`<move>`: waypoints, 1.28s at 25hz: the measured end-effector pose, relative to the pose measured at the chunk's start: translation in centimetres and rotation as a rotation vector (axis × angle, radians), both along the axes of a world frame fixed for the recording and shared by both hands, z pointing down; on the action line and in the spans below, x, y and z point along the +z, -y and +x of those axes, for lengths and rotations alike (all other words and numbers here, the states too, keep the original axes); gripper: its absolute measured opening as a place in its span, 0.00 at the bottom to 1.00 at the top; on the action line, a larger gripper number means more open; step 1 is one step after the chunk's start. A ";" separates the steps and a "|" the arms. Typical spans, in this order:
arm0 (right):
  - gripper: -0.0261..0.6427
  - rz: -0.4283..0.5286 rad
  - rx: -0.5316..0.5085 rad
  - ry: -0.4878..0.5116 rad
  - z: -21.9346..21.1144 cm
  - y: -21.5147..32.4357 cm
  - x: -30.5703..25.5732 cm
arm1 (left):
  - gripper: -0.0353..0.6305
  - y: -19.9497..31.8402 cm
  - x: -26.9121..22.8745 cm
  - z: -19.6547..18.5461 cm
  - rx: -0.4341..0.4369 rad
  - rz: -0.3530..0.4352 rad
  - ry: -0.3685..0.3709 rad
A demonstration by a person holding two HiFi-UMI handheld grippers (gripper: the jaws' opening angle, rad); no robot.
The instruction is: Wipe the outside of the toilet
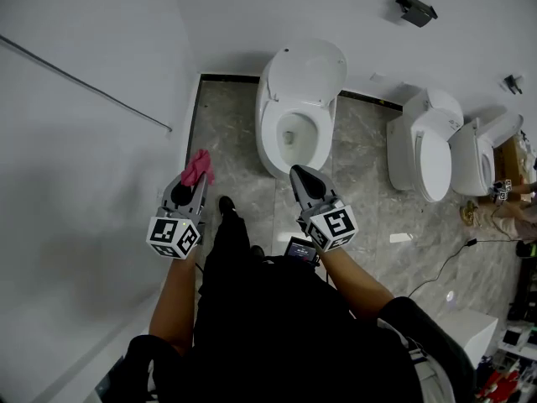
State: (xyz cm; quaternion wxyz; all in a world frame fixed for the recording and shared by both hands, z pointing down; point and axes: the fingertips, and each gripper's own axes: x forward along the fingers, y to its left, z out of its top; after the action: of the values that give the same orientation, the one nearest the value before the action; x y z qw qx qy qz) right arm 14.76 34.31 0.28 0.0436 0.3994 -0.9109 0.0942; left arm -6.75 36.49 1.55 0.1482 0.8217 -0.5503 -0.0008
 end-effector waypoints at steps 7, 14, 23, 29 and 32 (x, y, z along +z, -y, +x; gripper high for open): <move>0.09 -0.060 0.023 -0.022 -1.9 7.3 2.6 | 0.22 7.9 2.9 -1.2 0.034 -0.033 -0.021; 0.09 -0.113 0.037 -0.066 -5.3 17.3 4.0 | 0.22 18.1 5.9 -3.8 0.081 -0.103 -0.024; 0.09 -0.200 0.107 -0.095 -8.8 27.5 10.3 | 0.22 29.7 12.1 -4.4 0.192 -0.159 -0.013; 0.09 -0.251 0.137 -0.082 -10.0 32.4 14.1 | 0.22 36.4 17.3 -3.8 0.218 -0.184 -0.001; 0.09 -0.268 0.149 -0.082 -9.5 35.2 16.7 | 0.22 39.9 20.2 -3.0 0.219 -0.182 0.006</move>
State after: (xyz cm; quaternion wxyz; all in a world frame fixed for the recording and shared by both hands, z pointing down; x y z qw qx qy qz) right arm 5.31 -0.92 16.99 0.1264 0.4601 -0.8554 0.2014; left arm -9.79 -3.45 21.70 0.2197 0.8599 -0.4557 0.0679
